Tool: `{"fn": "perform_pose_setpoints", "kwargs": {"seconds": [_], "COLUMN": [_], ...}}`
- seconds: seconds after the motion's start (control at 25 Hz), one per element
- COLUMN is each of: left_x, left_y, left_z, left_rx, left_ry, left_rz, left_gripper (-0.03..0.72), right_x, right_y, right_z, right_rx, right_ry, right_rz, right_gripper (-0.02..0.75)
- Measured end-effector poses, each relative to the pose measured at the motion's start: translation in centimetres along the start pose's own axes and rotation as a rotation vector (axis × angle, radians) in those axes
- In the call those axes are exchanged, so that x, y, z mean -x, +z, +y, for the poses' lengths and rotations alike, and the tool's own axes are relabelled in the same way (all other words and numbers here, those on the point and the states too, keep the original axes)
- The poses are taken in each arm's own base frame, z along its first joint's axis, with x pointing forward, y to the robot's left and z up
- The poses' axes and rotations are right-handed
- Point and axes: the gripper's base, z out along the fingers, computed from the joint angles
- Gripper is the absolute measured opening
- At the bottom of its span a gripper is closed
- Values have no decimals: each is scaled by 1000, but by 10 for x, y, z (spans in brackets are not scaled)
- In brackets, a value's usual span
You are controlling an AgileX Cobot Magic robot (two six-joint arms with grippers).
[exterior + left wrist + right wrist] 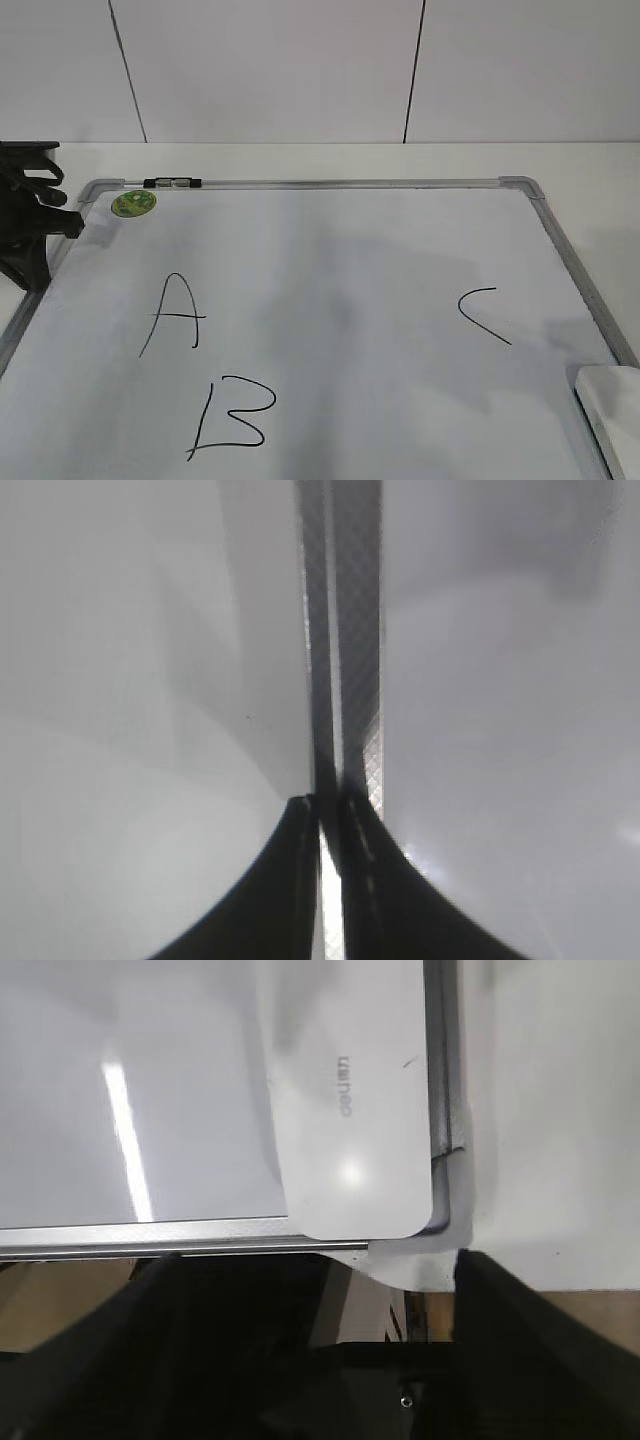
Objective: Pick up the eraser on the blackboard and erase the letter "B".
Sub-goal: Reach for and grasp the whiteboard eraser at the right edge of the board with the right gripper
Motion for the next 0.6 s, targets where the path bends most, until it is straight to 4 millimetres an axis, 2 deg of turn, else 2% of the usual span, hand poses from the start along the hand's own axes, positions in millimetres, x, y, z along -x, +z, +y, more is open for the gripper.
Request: {"fn": "perform_pose_setpoints", "kwargs": {"seconds": [0.12, 0.32, 0.6], "left_x": [0, 0, 0], "left_y": [0, 0, 0], "left_z": [0, 0, 0], "left_rx": [0, 0, -2], "left_ry": [0, 0, -1], "left_rz": [2, 2, 2], "left_gripper": [20, 20, 20], "right_x": [11, 25, 40], "right_y": [13, 35, 52], "right_z": [-1, -3, -3], "right_rx": [-18, -44, -49], "right_ry": [-2, -2, -14], "right_rz": [67, 168, 158], "right_gripper": [666, 671, 671]}}
